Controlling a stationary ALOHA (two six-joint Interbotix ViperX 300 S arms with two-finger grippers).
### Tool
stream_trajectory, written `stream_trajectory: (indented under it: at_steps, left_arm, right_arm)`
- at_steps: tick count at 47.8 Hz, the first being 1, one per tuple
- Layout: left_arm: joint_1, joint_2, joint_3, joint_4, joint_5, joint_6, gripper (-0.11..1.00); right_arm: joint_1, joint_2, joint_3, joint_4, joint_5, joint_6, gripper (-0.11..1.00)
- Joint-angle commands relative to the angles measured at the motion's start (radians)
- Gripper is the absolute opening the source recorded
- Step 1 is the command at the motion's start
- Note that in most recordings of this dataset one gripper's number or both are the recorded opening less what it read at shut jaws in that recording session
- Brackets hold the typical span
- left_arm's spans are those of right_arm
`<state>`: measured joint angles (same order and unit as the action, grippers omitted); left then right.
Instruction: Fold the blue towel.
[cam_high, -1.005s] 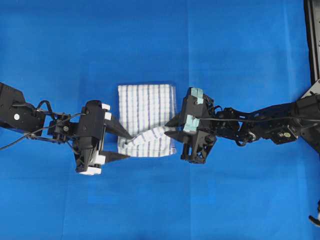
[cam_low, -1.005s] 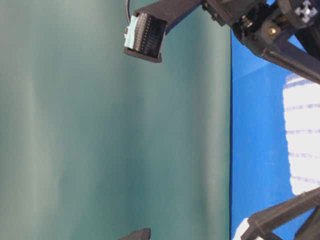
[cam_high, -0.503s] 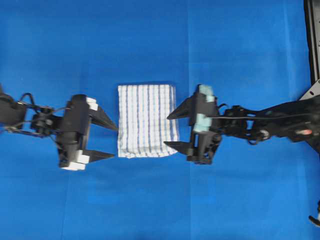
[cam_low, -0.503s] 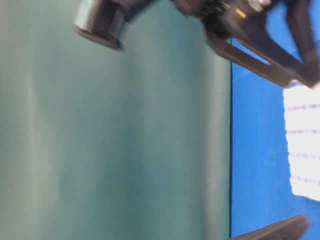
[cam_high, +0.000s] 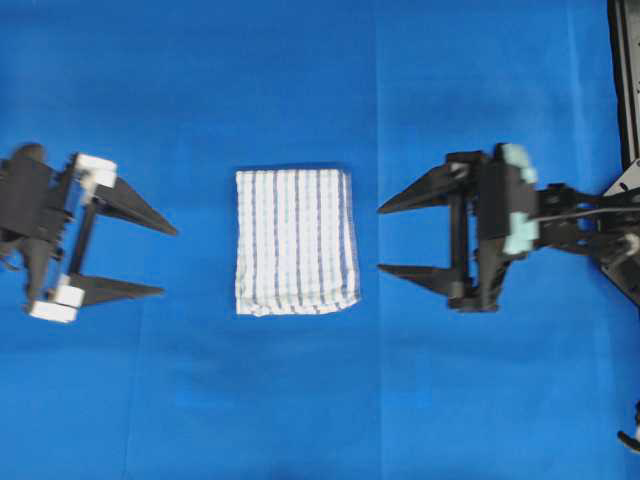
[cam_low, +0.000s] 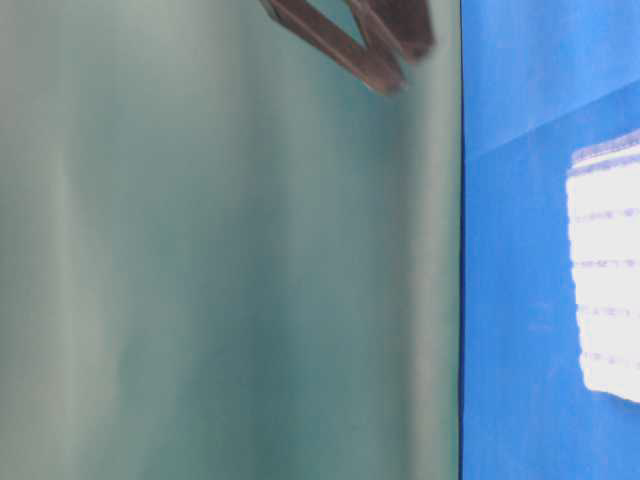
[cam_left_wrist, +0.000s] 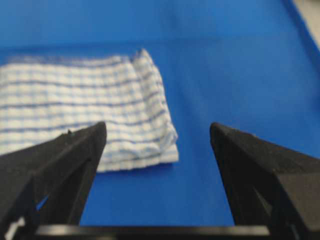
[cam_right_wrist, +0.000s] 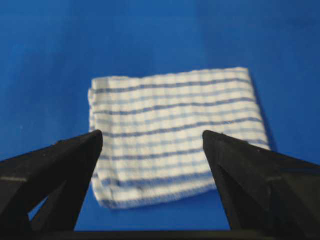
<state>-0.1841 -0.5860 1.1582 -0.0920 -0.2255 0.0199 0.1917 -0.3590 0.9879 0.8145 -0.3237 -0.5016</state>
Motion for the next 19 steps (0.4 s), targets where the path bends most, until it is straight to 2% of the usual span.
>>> stream_trajectory:
  at_steps: [1, 8, 19]
  left_arm:
    - [0.011, -0.094, 0.025, 0.003, -0.003, 0.005, 0.79]
    - [0.023, -0.235, 0.080, 0.005, 0.014, 0.009, 0.79]
    - [0.063, -0.417, 0.141, 0.005, 0.121, 0.008, 0.79]
  right_arm:
    - [0.002, -0.075, 0.025, -0.003, -0.018, -0.006, 0.92]
    - [0.002, -0.198, 0.100, -0.003, -0.020, -0.023, 0.92]
    - [0.002, -0.350, 0.230, -0.003, -0.032, -0.035, 0.92]
